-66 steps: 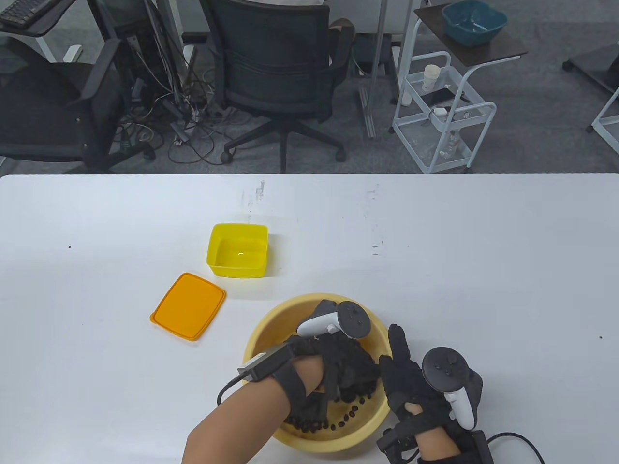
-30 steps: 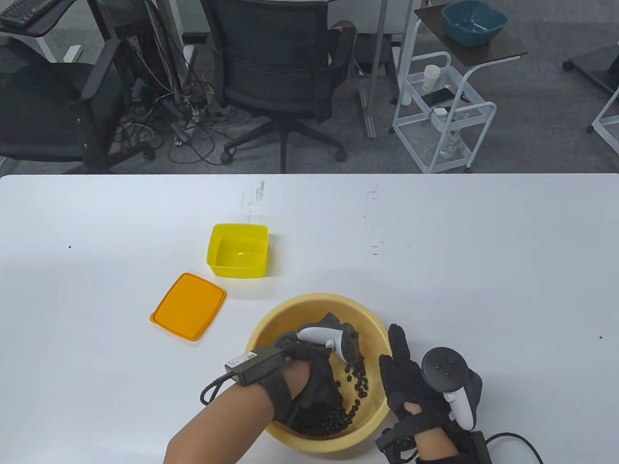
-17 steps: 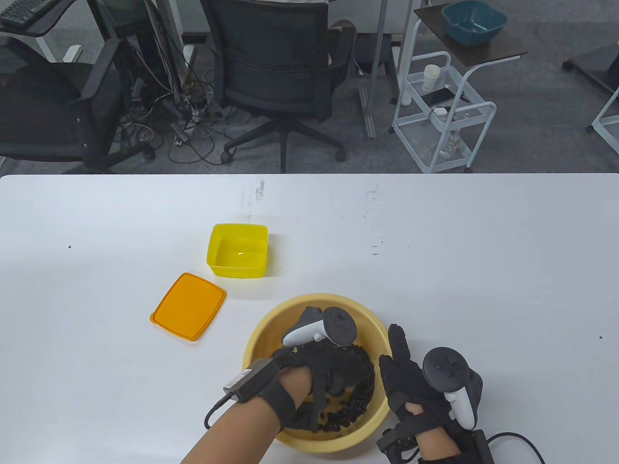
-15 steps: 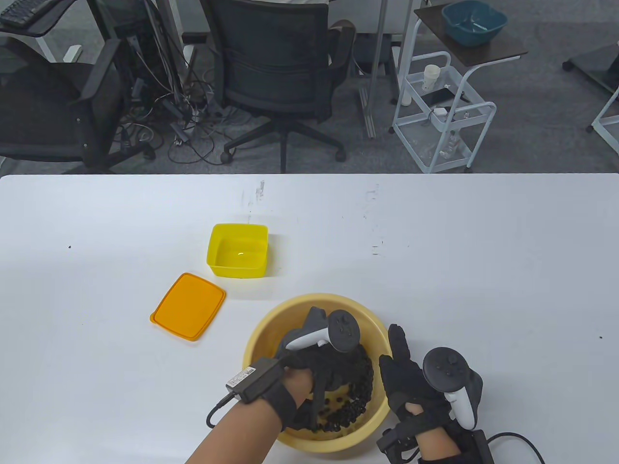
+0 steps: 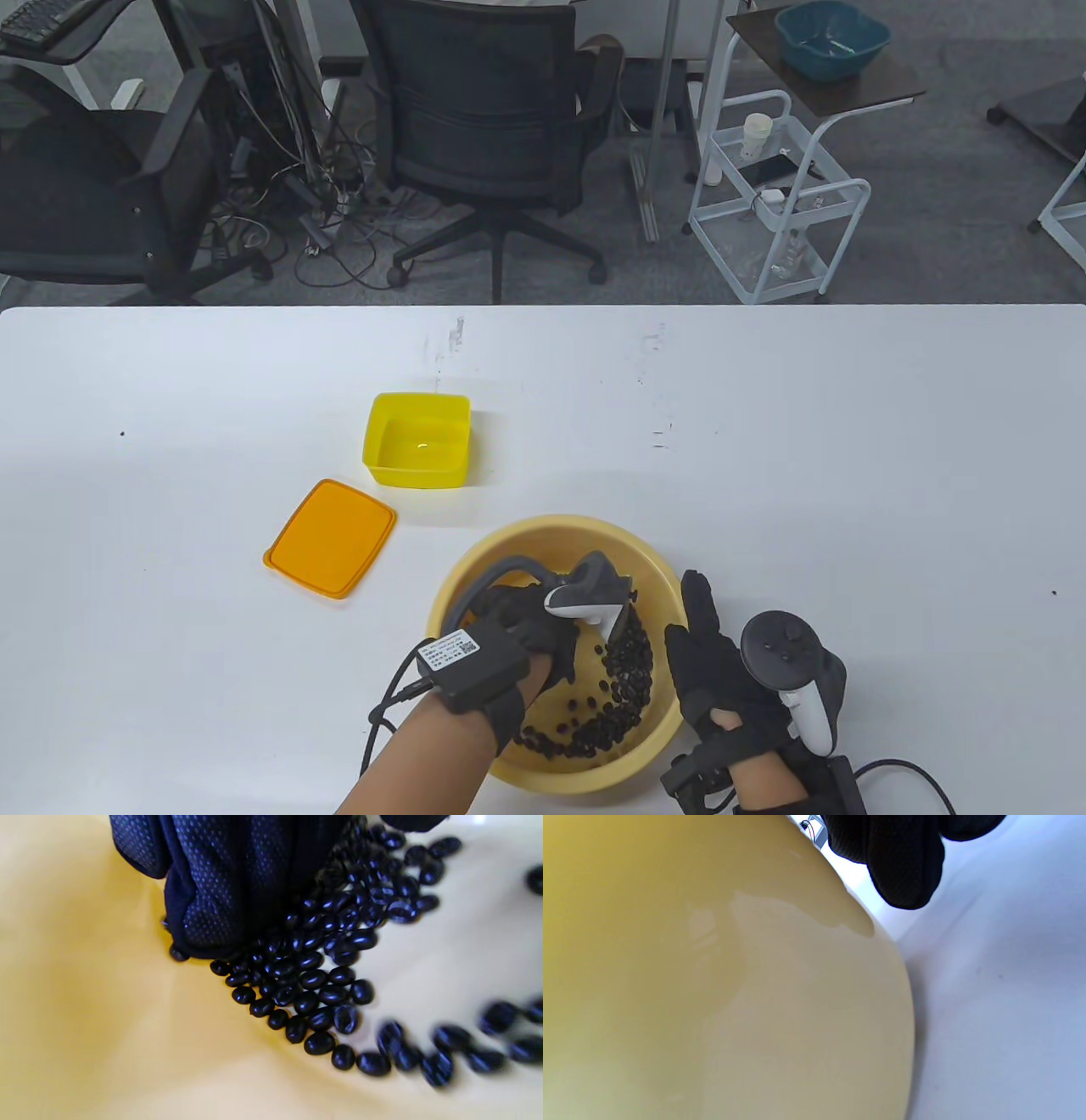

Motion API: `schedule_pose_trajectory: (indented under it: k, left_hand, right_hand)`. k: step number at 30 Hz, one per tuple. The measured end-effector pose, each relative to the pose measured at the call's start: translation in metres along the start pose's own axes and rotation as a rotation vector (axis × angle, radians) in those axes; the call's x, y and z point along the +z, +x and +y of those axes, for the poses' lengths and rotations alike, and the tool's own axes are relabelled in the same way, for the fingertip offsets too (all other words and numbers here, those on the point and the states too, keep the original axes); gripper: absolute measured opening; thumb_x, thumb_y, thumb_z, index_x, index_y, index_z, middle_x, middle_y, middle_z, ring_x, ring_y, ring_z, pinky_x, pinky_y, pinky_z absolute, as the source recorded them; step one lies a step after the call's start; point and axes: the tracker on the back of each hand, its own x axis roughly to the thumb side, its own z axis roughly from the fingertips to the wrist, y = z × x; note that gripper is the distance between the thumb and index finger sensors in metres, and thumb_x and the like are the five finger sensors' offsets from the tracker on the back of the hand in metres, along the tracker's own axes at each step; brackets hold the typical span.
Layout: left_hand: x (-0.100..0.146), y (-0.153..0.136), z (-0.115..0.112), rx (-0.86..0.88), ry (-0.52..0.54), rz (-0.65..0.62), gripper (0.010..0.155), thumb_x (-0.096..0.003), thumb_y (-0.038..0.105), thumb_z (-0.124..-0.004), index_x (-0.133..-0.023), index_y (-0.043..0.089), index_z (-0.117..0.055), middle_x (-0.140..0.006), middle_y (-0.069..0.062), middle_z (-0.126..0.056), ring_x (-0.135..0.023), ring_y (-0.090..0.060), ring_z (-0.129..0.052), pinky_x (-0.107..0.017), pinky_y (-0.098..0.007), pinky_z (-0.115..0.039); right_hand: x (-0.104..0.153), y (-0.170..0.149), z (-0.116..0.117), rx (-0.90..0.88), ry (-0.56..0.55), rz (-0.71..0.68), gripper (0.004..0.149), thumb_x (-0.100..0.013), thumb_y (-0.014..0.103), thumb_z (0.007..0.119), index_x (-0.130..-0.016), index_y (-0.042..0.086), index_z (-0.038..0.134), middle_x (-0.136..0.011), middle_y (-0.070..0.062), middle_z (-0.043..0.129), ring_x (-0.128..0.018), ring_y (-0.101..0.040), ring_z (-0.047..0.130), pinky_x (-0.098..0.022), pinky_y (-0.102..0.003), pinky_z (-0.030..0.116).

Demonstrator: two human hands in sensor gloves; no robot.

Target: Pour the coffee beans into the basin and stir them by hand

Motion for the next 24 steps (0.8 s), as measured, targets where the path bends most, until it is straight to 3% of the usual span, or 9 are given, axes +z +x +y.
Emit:
schedule_pose_trajectory:
  k: [6,11,16,20,24]
  left_hand:
    - [-0.009,0.008,-0.007,0.122,-0.155,-0.21,0.066,-0.0501,0.056,-0.06,-0.07,0.002,-0.094,-0.057,-0.018,-0.109,-0.042,-0.036,-0.112,-0.062,-0.046,-0.076]
    - [-0.011,0.018,-0.007,0.398,-0.187,-0.456,0.066,-0.0507,0.056,-0.059,-0.073,0.004,-0.093,-0.06,-0.015,-0.11,-0.045,-0.033,-0.113,-0.062,-0.045,-0.076]
    - [-0.011,0.024,0.003,0.577,-0.103,-0.57,0.066,-0.054,0.057,-0.054,-0.08,0.003,-0.083,-0.066,-0.01,-0.104,-0.051,-0.027,-0.111,-0.065,-0.041,-0.074]
    - [-0.01,0.022,0.012,0.703,0.071,-0.636,0.063,-0.0563,0.054,-0.053,-0.093,0.005,-0.067,-0.077,-0.005,-0.093,-0.064,-0.021,-0.105,-0.069,-0.039,-0.07]
    - [-0.007,0.015,0.015,0.678,0.265,-0.542,0.061,-0.0566,0.052,-0.052,-0.102,0.011,-0.051,-0.094,-0.004,-0.076,-0.075,-0.018,-0.091,-0.077,-0.04,-0.056]
  right_hand:
    - [0.0,0.0,0.0,0.007,-0.001,-0.002,0.064,-0.054,0.041,0.05,-0.104,0.024,0.015,-0.096,-0.026,0.052,-0.072,-0.049,0.079,-0.061,-0.064,0.05]
    - [0.0,0.0,0.0,0.009,0.0,-0.002,0.064,-0.054,0.041,0.05,-0.104,0.024,0.015,-0.096,-0.026,0.052,-0.072,-0.049,0.079,-0.061,-0.064,0.05]
    - [0.0,0.0,0.0,0.013,0.0,-0.003,0.064,-0.054,0.041,0.05,-0.104,0.024,0.014,-0.096,-0.026,0.052,-0.072,-0.049,0.079,-0.061,-0.064,0.05]
    - [0.0,-0.001,0.0,0.014,-0.002,-0.002,0.064,-0.054,0.041,0.05,-0.104,0.024,0.014,-0.096,-0.027,0.052,-0.072,-0.049,0.079,-0.061,-0.064,0.05]
    - [0.0,0.0,0.001,0.007,0.001,-0.002,0.064,-0.054,0.041,0.05,-0.104,0.024,0.014,-0.096,-0.027,0.052,-0.072,-0.049,0.079,-0.061,-0.064,0.05]
